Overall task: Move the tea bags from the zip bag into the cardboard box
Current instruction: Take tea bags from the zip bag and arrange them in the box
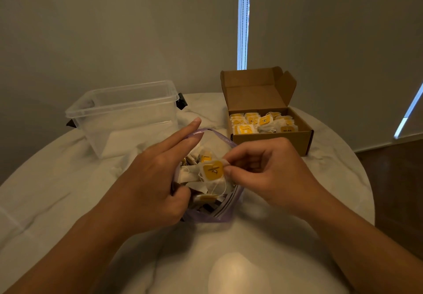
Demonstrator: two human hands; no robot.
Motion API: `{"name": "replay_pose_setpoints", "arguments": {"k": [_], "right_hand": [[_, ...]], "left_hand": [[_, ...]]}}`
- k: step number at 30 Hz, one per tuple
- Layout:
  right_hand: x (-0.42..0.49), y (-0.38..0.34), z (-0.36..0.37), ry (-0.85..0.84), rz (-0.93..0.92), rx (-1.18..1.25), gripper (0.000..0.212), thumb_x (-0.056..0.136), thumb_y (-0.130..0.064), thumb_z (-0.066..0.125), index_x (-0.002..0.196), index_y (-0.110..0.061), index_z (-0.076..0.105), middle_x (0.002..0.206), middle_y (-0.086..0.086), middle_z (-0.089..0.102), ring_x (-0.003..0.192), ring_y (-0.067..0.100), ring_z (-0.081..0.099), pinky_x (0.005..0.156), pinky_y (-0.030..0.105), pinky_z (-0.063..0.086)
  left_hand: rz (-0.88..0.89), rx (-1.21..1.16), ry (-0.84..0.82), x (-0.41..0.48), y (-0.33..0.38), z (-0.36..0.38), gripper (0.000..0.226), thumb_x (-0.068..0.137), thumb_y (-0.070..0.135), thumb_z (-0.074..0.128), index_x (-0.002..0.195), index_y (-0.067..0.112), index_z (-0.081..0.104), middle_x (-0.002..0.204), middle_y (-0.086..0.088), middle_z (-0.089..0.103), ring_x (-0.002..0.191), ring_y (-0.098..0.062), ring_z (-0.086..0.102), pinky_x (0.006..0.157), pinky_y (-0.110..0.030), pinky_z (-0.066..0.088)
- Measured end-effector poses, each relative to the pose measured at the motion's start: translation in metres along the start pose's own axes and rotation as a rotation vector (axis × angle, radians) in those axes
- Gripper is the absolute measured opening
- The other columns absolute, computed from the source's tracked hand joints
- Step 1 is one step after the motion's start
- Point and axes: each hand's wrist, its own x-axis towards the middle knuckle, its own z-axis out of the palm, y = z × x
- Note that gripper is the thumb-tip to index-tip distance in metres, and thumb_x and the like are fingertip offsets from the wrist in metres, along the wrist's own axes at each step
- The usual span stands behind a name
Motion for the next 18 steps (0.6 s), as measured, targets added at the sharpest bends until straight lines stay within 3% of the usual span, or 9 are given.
{"name": "replay_pose_setpoints", "arguments": {"k": [4, 7, 10, 14, 18], "right_hand": [[-0.002, -0.003, -0.009, 0.044, 0.082, 0.19, 0.013, 0.081, -0.004, 0.071, 0.093, -0.008, 0.075, 0.083, 0.005, 0.075, 0.075, 0.021, 0.072, 0.067, 0.028, 0.06], [-0.002, -0.006, -0.014, 0.071, 0.111, 0.233, 0.014, 0.08, -0.006, 0.071, 0.094, -0.008, 0.074, 0.083, 0.003, 0.075, 0.076, 0.019, 0.073, 0.064, 0.026, 0.059], [0.002, -0.01, -0.02, 0.112, 0.107, 0.28, 0.015, 0.078, -0.007, 0.07, 0.093, -0.007, 0.073, 0.084, 0.003, 0.076, 0.078, 0.018, 0.073, 0.064, 0.024, 0.058], [0.012, -0.016, -0.031, 0.146, 0.089, 0.328, 0.02, 0.074, -0.012, 0.069, 0.093, -0.007, 0.072, 0.086, 0.007, 0.076, 0.08, 0.023, 0.074, 0.066, 0.028, 0.059], [0.023, -0.021, -0.048, 0.169, 0.062, 0.366, 0.021, 0.075, -0.012, 0.067, 0.094, -0.005, 0.07, 0.09, 0.011, 0.075, 0.084, 0.027, 0.073, 0.068, 0.03, 0.059]], "left_hand": [[-0.007, 0.002, 0.007, 0.0, -0.001, 0.001, 0.083, 0.067, 0.013, 0.058, 0.149, 0.014, 0.042, 0.16, 0.012, 0.029, 0.118, -0.01, 0.022, 0.07, 0.006, 0.034], [-0.012, 0.011, 0.018, 0.0, 0.0, 0.001, 0.086, 0.067, 0.013, 0.058, 0.15, 0.018, 0.04, 0.16, 0.016, 0.027, 0.119, -0.009, 0.018, 0.068, 0.001, 0.036], [-0.033, 0.026, 0.029, 0.0, 0.0, 0.002, 0.086, 0.067, 0.016, 0.058, 0.151, 0.02, 0.039, 0.16, 0.02, 0.024, 0.12, -0.018, 0.019, 0.07, -0.011, 0.035], [-0.031, 0.025, 0.032, -0.001, -0.003, 0.003, 0.085, 0.068, 0.017, 0.057, 0.151, 0.022, 0.039, 0.16, 0.022, 0.023, 0.119, -0.02, 0.024, 0.065, -0.006, 0.035], [-0.043, 0.015, 0.032, -0.002, -0.003, 0.004, 0.085, 0.068, 0.017, 0.057, 0.151, 0.023, 0.04, 0.16, 0.023, 0.023, 0.118, -0.024, 0.024, 0.069, -0.013, 0.039]]}}
